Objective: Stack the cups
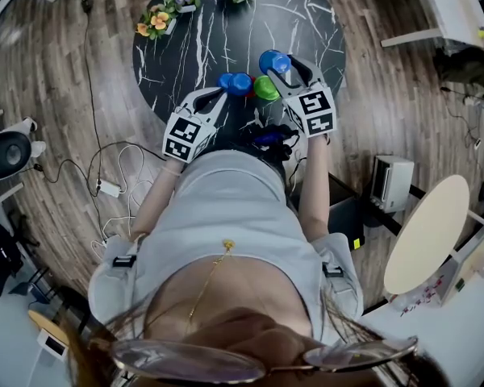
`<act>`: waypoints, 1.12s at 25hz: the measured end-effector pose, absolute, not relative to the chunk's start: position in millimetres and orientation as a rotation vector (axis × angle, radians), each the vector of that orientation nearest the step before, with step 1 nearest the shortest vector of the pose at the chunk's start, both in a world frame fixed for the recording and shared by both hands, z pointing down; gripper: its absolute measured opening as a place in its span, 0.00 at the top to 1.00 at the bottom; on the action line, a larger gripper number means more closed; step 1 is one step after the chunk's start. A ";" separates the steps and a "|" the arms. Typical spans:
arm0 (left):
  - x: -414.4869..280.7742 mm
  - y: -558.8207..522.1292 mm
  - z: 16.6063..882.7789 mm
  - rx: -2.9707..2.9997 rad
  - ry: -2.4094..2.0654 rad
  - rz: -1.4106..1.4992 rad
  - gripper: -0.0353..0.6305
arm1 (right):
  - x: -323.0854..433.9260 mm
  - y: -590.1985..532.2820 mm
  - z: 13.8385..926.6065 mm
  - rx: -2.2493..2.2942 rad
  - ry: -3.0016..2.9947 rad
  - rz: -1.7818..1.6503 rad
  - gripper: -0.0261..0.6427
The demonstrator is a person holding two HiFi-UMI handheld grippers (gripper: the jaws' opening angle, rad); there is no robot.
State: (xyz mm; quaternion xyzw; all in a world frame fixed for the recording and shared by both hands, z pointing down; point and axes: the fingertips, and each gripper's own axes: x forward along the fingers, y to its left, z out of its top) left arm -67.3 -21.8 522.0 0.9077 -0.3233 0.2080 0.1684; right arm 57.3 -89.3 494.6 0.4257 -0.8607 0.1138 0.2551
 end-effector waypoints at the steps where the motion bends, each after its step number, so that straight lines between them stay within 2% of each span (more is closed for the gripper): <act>1: -67.8 -21.6 522.5 2.579 -0.915 0.592 0.89 | 55.5 -88.5 493.0 1.155 -2.339 0.314 0.61; 28: -83.9 -18.5 531.3 2.526 -0.904 0.597 0.89 | 16.2 -61.8 505.3 0.992 -2.285 0.397 0.61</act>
